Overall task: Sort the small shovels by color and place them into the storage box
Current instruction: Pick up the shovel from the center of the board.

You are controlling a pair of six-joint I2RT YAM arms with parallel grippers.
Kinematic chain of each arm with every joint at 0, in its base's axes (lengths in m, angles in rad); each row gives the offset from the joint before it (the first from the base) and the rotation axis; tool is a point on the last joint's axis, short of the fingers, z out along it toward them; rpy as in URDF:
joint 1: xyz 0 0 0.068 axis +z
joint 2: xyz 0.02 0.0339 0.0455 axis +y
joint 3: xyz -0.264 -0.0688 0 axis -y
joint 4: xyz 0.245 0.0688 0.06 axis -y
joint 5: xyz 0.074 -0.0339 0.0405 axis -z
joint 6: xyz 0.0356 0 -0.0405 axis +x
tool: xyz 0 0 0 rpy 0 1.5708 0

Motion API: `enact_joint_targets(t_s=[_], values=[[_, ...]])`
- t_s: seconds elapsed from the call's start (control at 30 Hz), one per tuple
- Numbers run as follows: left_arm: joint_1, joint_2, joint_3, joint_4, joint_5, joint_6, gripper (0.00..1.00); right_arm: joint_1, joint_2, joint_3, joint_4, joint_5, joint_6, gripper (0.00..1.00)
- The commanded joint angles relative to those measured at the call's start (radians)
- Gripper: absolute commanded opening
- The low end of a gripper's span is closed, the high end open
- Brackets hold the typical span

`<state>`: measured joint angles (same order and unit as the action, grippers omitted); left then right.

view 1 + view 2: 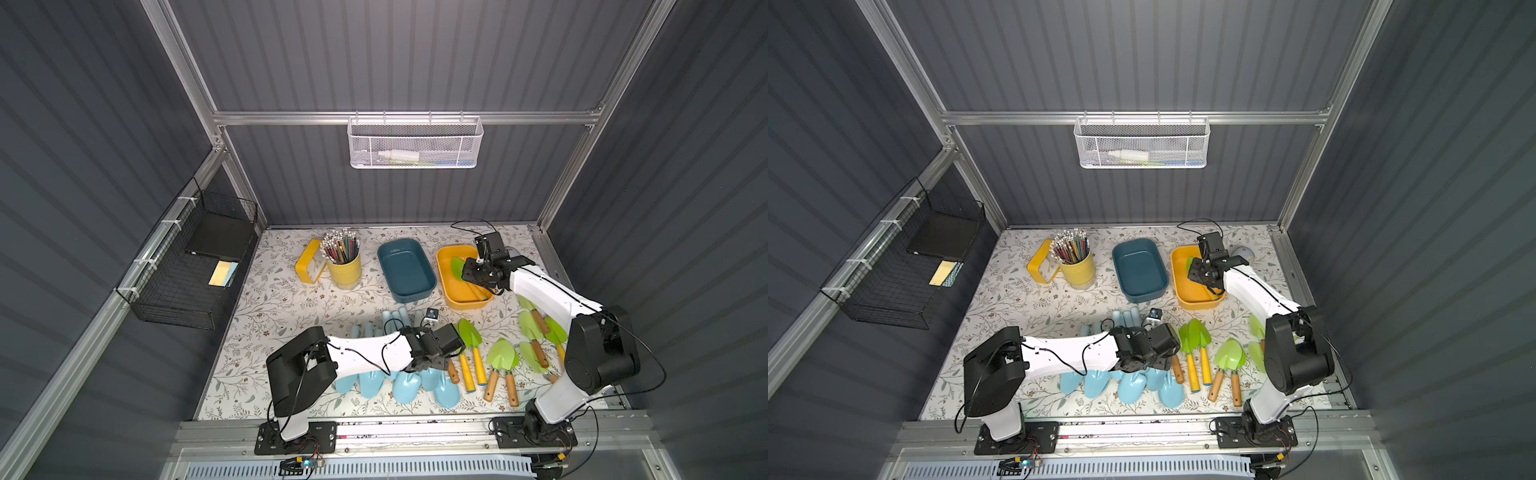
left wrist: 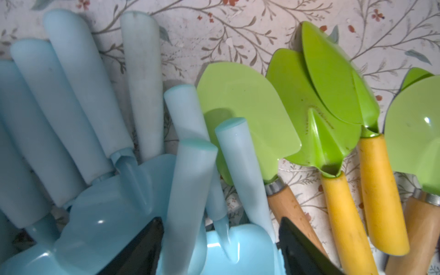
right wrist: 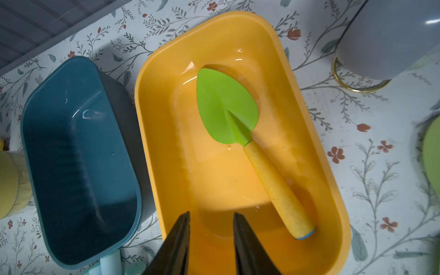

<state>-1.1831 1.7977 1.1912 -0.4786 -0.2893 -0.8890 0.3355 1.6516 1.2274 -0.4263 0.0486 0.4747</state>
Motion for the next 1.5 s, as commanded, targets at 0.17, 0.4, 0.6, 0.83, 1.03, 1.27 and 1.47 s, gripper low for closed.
enact_joint_targets(t_s=[0.17,0.4,0.6,0.83,1.03,1.27,1.47], values=[[0.005,0.002,-0.021,-0.086,0.001,-0.058,0.74,0.002,0.006,-0.007,-0.003,-0.007,-0.021,0.34],[0.005,0.032,-0.042,-0.074,0.019,-0.041,0.53,0.001,0.002,-0.025,0.007,-0.012,-0.016,0.33],[0.005,0.060,-0.054,-0.071,0.008,-0.045,0.33,-0.004,0.003,-0.025,0.014,-0.016,-0.011,0.33],[0.005,0.096,0.013,-0.089,-0.033,-0.039,0.06,-0.019,-0.008,-0.032,0.017,-0.030,-0.003,0.33],[0.005,0.101,0.138,-0.161,-0.083,-0.040,0.00,-0.031,-0.022,-0.038,0.022,-0.049,0.010,0.33],[0.007,0.097,0.393,-0.292,-0.128,-0.034,0.00,-0.033,-0.029,-0.033,0.024,-0.052,0.023,0.33],[0.148,0.129,0.597,-0.290,-0.192,0.074,0.00,-0.043,-0.049,-0.011,0.031,-0.026,0.023,0.33]])
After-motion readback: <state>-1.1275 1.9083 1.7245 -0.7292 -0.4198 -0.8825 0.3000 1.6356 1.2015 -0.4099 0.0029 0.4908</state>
